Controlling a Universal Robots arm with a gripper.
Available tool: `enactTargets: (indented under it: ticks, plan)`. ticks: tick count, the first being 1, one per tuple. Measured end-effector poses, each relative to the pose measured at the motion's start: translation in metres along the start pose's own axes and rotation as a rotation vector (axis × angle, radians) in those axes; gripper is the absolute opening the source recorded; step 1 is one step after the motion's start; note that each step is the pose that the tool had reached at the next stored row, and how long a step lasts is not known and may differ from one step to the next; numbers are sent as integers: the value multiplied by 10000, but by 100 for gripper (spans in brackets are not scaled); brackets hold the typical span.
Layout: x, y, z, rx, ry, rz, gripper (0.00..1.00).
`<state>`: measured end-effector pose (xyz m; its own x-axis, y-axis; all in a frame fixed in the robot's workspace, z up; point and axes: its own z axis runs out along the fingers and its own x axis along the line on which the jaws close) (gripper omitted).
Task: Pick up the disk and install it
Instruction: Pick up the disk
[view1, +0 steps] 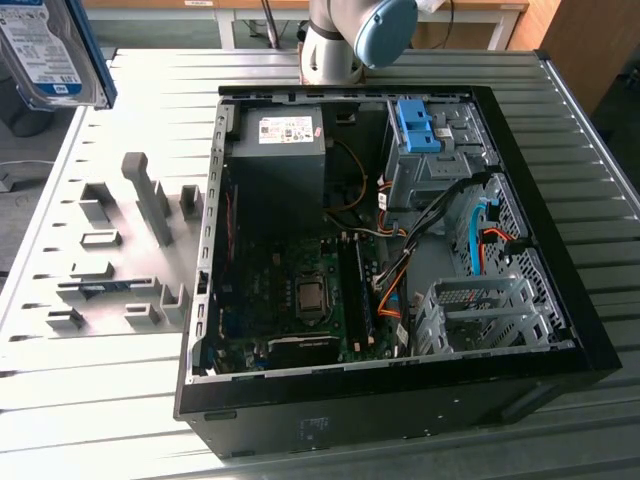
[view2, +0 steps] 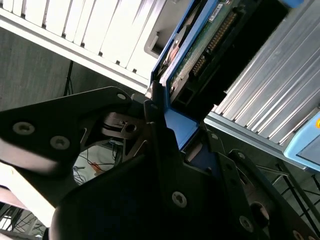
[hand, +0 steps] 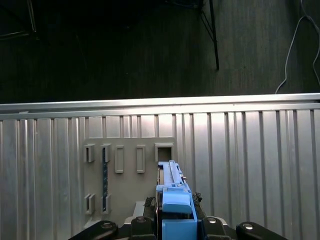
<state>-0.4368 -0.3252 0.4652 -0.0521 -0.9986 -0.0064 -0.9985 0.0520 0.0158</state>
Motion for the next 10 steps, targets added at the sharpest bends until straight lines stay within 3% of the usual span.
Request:
enactTargets:
  ticks: [8, 10]
  plan:
    - [-1, 3, -214, 1, 0, 0, 36]
    - [-1, 4, -224, 0, 0, 0, 36]
